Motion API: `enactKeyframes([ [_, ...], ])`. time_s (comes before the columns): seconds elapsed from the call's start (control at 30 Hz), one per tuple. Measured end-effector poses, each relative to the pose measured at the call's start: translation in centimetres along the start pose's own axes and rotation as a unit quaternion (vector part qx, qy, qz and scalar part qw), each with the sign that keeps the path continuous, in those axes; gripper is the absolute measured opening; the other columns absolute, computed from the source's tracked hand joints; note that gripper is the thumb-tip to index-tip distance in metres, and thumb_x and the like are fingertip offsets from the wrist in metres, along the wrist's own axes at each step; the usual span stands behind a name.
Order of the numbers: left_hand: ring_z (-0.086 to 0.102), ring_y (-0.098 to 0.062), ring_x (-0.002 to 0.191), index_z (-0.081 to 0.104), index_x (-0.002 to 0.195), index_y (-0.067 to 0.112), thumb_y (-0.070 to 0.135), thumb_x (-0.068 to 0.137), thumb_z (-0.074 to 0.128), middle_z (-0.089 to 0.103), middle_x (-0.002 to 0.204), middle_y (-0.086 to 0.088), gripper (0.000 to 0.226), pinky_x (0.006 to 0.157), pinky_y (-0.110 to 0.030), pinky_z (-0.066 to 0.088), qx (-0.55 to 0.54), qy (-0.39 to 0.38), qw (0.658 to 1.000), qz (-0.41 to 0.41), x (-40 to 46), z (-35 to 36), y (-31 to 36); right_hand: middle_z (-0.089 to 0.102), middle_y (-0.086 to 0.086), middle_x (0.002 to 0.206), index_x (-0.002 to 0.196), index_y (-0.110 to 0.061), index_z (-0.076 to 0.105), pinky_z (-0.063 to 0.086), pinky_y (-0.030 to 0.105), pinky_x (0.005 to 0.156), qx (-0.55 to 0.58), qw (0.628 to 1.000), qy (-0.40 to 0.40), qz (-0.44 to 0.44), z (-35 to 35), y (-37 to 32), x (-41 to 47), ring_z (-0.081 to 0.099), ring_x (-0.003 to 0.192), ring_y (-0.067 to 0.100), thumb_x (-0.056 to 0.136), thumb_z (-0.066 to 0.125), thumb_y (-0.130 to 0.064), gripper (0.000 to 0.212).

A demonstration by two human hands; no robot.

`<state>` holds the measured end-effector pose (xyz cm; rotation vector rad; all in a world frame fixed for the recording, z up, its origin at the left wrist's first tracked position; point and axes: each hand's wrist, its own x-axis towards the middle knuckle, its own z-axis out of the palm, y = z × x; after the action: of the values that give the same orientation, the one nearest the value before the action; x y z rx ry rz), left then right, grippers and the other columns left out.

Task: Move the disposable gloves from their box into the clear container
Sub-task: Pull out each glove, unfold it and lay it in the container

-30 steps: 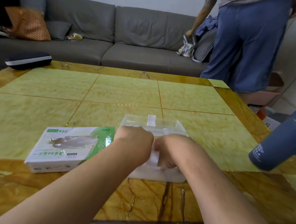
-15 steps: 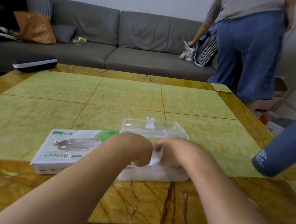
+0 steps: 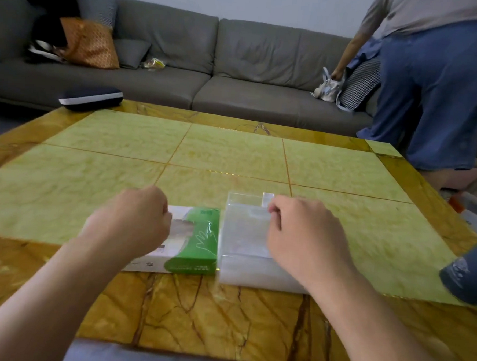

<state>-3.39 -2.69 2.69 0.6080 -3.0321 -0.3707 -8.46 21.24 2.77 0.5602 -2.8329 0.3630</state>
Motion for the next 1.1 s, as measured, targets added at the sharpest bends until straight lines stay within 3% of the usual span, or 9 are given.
enactKeyframes([
  [0.1,0.064,-0.02,0.072,0.063,0.077,0.025,0.029,0.101,0.048,0.063,0.079,0.003,0.028,0.067,-0.036,0.057,0.055,-0.089,0.994,0.016,0.1,1.2,-0.9,0.067,-0.003,0.111,0.121,-0.019,0.065,0.053,0.035,0.094,0.063,0.99,-0.016,-0.125,0.8,-2.2,-1.1,0.06,0.107,0.019,0.098,0.05,-0.011,0.029],
  [0.17,0.056,-0.016,0.076,0.055,0.079,0.028,0.025,0.102,0.042,0.059,0.081,0.006,0.026,0.075,-0.035,0.047,0.103,-0.128,0.986,0.039,0.1,1.7,-0.5,0.062,-0.001,0.13,0.135,-0.019,0.061,0.04,0.037,0.115,0.059,0.977,-0.051,-0.197,1.8,-3.6,-1.8,0.049,0.126,0.02,0.099,0.049,-0.014,0.037],
  [0.27,0.043,-0.01,0.071,0.049,0.085,0.024,0.018,0.103,0.039,0.052,0.08,0.005,0.022,0.078,-0.033,0.035,0.135,-0.143,0.979,0.051,-0.3,1.9,0.1,0.057,0.004,0.14,0.135,-0.02,0.061,0.015,0.046,0.129,0.01,0.967,-0.089,-0.238,3.5,-5.3,-2.4,0.035,0.144,0.027,0.102,0.048,-0.024,0.036],
  [0.37,0.05,-0.015,0.062,0.044,0.071,0.018,0.024,0.104,0.045,0.053,0.069,0.001,0.034,0.058,-0.03,0.033,0.037,-0.129,0.99,0.032,0.3,2.2,-0.5,0.063,0.008,0.134,0.132,-0.019,0.065,-0.001,0.046,0.131,-0.023,0.967,-0.103,-0.23,4.2,-6.0,-2.7,0.034,0.148,0.03,0.103,0.045,-0.027,0.036],
  [0.5,0.035,-0.021,0.044,0.048,0.053,0.017,0.022,0.095,0.06,0.048,0.049,0.003,0.044,0.045,-0.031,0.032,-0.122,-0.064,0.99,0.037,0.3,1.3,-1.1,0.064,0.004,0.133,0.133,-0.02,0.066,-0.003,0.044,0.131,-0.009,0.968,-0.089,-0.233,4.2,-5.8,-2.7,0.035,0.147,0.025,0.106,0.04,-0.028,0.038],
  [0.6,0.066,-0.011,0.051,0.079,0.073,0.025,0.025,0.091,0.071,0.073,0.065,0.011,0.02,0.045,-0.025,0.053,-0.206,0.03,0.977,0.04,-0.3,-0.4,-0.6,0.062,0.004,0.135,0.133,-0.018,0.064,-0.004,0.042,0.131,-0.001,0.968,-0.088,-0.236,4.3,-5.8,-2.8,0.037,0.143,0.024,0.107,0.038,-0.027,0.038],
  [0.67,0.069,-0.002,0.06,0.079,0.08,0.028,0.028,0.088,0.076,0.074,0.068,0.013,0.008,0.051,-0.021,0.056,-0.249,0.083,0.964,0.039,-0.5,-0.7,-0.4,0.06,0.005,0.139,0.135,-0.018,0.063,-0.002,0.043,0.131,0.001,0.966,-0.094,-0.24,4.3,-5.8,-2.8,0.037,0.143,0.023,0.107,0.039,-0.027,0.038],
  [0.87,0.066,-0.005,0.072,0.07,0.085,0.032,0.04,0.088,0.078,0.069,0.079,0.014,0.012,0.062,-0.031,0.057,-0.139,0.01,0.99,0.032,-0.2,0.6,-0.8,0.063,0.003,0.133,0.134,-0.019,0.064,-0.001,0.046,0.131,0.002,0.966,-0.094,-0.239,3.9,-5.8,-2.9,0.041,0.14,0.023,0.105,0.046,-0.028,0.035],
  [1.1,0.063,-0.017,0.071,0.068,0.088,0.022,0.027,0.099,0.065,0.07,0.082,0.0,0.012,0.056,-0.027,0.044,-0.182,0.119,0.975,-0.041,0.4,-1.7,-2.6,0.061,0.003,0.132,0.133,-0.019,0.063,-0.012,0.043,0.129,-0.008,0.965,-0.109,-0.24,3.8,-5.8,-2.8,0.039,0.139,0.021,0.095,0.059,-0.016,0.039],
])
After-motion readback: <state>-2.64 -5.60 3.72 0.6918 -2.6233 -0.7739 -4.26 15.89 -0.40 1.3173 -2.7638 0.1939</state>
